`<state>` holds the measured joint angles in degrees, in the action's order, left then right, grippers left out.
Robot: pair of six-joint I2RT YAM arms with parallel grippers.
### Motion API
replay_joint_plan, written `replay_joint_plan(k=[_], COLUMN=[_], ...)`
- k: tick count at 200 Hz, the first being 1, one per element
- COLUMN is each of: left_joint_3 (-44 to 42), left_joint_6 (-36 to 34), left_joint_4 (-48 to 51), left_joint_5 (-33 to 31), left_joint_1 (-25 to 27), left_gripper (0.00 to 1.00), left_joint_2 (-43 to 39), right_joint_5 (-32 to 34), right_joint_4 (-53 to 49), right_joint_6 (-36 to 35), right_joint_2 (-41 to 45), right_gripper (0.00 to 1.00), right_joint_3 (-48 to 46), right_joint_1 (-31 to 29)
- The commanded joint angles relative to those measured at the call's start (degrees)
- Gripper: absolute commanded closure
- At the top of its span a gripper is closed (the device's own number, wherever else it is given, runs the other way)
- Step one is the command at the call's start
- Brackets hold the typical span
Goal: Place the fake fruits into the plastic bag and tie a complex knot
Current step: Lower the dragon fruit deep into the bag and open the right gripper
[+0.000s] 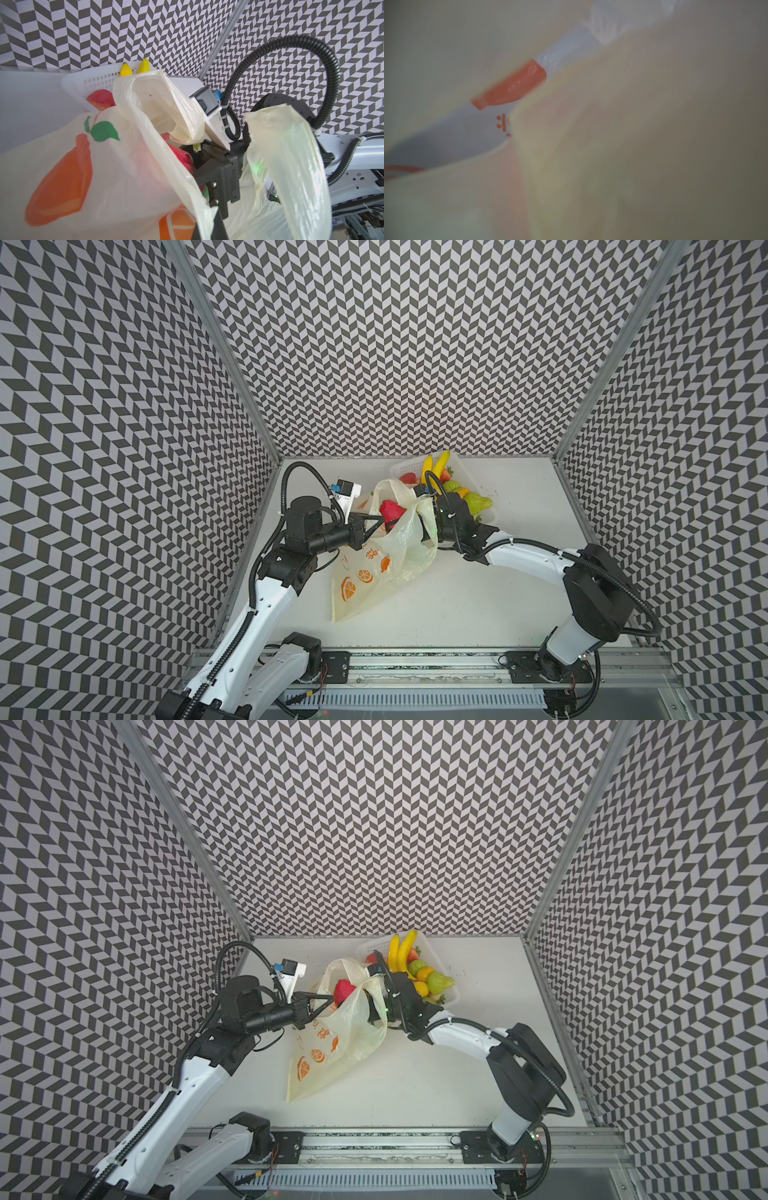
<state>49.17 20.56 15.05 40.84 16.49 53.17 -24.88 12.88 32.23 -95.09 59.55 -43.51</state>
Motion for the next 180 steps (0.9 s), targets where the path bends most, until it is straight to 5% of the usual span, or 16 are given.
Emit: replay_joint_plan(k=[1, 63, 96, 180], left_joint_3=[-1.53, -2.44, 2.22, 1.99], left_joint_6=[3.24, 6.03, -0.23, 1.20], left_joint_4=[-5.65, -7.64, -0.33, -0.82], left_joint_5=[2.17, 2.98, -6.70, -3.73], left_joint_1=[0.21, 0.47, 0.10, 0.11], left_gripper=[1.00, 1.00, 1.00, 1.00], left_joint_2=[0.47, 4.05, 6.57, 11.52], right_joint_5=[-0.68, -4.91, -4.82, -3.35], right_joint_4=[6.89, 8.20, 8.91, 6.09], right_joint_6=[-8.45, -16.91, -19.75, -23.98], right_joint_2=[0.15, -2.03, -1.99, -3.48], right_gripper=[0.41, 0.33, 0.22, 0.07], right_joint_3=[0.21, 1.49, 1.27, 3.01], right_joint_1=[-1.32, -2.02, -2.73, -2.80])
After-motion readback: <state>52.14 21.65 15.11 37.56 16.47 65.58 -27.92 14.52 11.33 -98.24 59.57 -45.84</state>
